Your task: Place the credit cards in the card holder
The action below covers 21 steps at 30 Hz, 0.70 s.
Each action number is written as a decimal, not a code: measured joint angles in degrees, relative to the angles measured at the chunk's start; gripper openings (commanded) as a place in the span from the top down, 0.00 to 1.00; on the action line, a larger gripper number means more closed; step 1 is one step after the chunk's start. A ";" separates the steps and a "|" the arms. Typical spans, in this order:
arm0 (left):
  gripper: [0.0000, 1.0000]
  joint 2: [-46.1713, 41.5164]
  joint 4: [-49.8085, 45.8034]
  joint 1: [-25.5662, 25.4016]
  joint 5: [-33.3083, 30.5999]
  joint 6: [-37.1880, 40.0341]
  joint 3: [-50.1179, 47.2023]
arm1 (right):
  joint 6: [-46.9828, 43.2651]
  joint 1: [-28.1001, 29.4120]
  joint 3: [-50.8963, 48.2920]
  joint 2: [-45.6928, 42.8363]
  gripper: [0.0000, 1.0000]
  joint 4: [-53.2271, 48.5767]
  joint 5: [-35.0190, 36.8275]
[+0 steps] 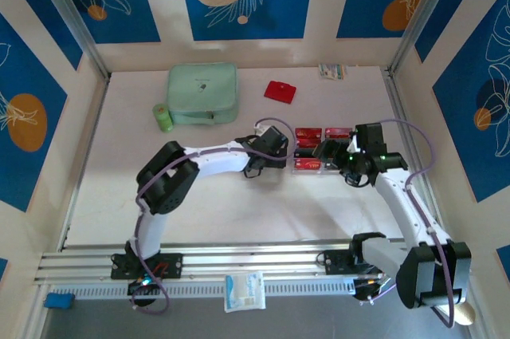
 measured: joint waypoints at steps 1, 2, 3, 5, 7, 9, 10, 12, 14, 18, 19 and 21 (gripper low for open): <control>0.00 -1.44 -0.11 0.28 -0.28 0.00 -0.76 | 0.37 0.00 -1.40 0.72 0.01 1.14 -0.70; 0.00 -2.84 -0.15 0.50 -0.48 0.07 -1.49 | 0.81 0.00 -2.73 1.44 0.01 2.27 -1.25; 0.00 -4.52 -0.37 0.72 -0.83 0.33 -2.19 | 1.27 0.07 -4.00 2.19 0.01 3.41 -1.81; 0.00 -7.61 -0.50 1.33 -1.42 0.90 -3.30 | 2.23 0.35 -5.97 3.37 0.01 5.70 -2.64; 0.00 -10.97 -0.42 2.19 -2.08 1.44 -4.87 | 3.23 0.87 -6.93 4.46 0.01 7.76 -3.34; 0.00 -14.36 -0.52 3.15 -2.95 1.70 -6.78 | 4.02 1.44 -7.10 5.55 0.01 9.79 -3.82; 0.00 -15.91 -0.52 3.65 -3.26 1.88 -7.72 | 4.46 1.84 -7.10 6.10 0.01 10.97 -3.93; 0.00 -18.60 -0.46 4.48 -3.82 1.99 -9.64 | 5.35 2.80 -7.10 7.17 0.01 13.00 -4.17; 0.00 -21.44 -0.52 5.40 -4.24 1.95 -12.00 | 6.01 4.11 -7.10 8.15 0.01 14.69 -4.24; 0.00 -25.99 -0.50 7.21 -4.42 1.53 -16.44 | 7.72 8.28 -7.06 10.64 0.02 17.46 -3.72; 0.00 -26.99 -0.55 7.63 -4.44 1.33 -17.46 | 8.15 9.68 -7.02 11.43 0.01 18.10 -3.45; 0.00 -28.87 -0.59 8.35 -4.44 0.96 -19.47 | 8.87 12.24 -6.80 12.70 0.01 18.78 -2.69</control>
